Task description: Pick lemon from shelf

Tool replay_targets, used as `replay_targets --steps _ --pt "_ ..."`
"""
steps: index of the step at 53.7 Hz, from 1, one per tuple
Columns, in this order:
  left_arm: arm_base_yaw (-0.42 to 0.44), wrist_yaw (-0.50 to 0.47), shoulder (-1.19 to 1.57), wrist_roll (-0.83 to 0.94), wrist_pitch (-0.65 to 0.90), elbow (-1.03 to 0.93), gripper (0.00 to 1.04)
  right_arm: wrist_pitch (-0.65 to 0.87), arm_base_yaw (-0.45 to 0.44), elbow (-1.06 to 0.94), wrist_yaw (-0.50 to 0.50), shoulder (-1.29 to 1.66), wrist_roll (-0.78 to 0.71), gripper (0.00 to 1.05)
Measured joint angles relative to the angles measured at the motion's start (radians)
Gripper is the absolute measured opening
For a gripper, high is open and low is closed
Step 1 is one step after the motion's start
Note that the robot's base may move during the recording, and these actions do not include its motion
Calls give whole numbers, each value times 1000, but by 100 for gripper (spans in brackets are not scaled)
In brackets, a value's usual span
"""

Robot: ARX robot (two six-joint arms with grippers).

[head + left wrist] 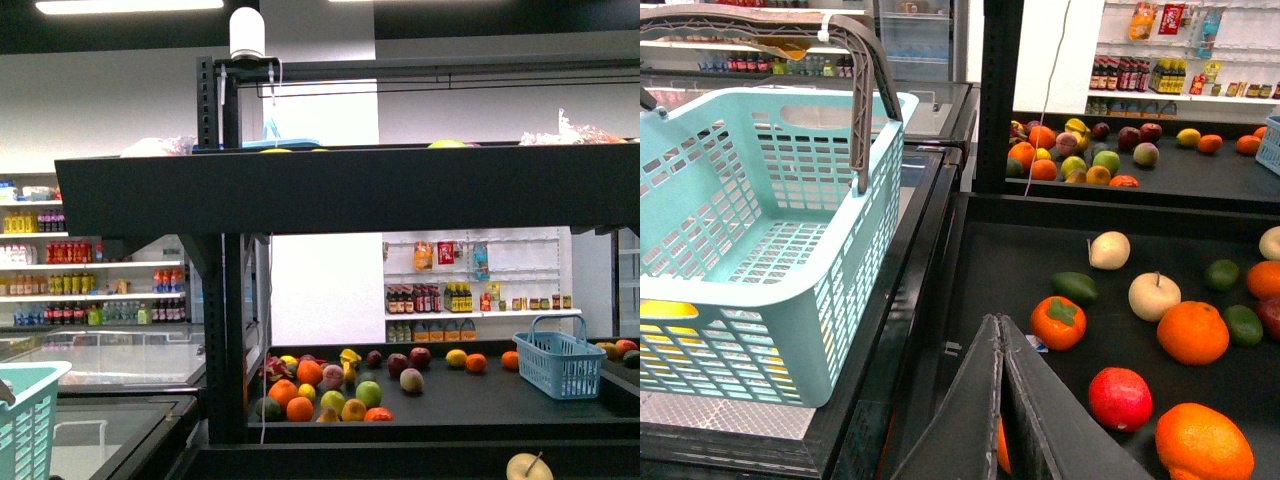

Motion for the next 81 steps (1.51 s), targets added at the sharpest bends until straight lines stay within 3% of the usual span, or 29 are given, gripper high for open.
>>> replay_targets --steps 24,40,47,81 --pt "0 0 -56 0 7 -55 3 0 0 0 0 0 0 97" --pt "0 0 -56 0 7 -55 64 0 0 0 0 0 0 97" --pt "0 0 -56 2 7 -55 99 0 0 0 0 0 0 97" --pt "0 0 -56 2 7 -55 97 0 0 0 0 0 0 97"
